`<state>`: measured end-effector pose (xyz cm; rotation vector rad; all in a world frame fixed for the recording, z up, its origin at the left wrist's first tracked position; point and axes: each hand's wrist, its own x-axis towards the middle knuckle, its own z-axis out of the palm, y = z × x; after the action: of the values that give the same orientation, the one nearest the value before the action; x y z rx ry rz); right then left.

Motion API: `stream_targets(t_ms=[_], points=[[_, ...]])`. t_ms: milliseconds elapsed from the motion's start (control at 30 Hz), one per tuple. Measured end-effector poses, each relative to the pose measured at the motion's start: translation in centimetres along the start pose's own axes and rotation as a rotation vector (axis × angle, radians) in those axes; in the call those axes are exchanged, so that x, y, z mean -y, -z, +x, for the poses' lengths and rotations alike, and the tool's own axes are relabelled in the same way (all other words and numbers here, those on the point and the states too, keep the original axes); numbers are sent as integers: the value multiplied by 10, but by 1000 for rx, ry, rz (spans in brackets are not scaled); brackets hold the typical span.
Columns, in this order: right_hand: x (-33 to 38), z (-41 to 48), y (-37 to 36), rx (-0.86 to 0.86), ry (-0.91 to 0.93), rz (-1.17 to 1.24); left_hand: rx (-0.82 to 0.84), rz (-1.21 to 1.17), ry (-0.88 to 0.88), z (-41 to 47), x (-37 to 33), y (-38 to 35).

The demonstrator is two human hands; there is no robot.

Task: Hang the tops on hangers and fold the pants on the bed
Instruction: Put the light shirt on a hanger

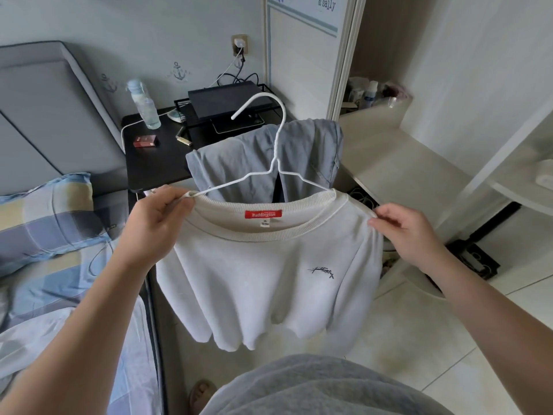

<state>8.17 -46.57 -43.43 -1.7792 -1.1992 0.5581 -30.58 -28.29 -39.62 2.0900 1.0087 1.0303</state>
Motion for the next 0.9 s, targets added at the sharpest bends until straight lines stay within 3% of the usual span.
stream_targets(t_ms=[200,367,500,900], points=[[-5,2,-4,12,-206,387,-41,-40,33,-5,1,-6],[-16,-2,-6,197,-138,61,-93,-61,78,-5,5,-6],[-31,0,-11,45,-90,-325,-74,-3,68,-3,3,-5],[-5,6,2,-212,90,-220,84,130,8,-8,6,-5]])
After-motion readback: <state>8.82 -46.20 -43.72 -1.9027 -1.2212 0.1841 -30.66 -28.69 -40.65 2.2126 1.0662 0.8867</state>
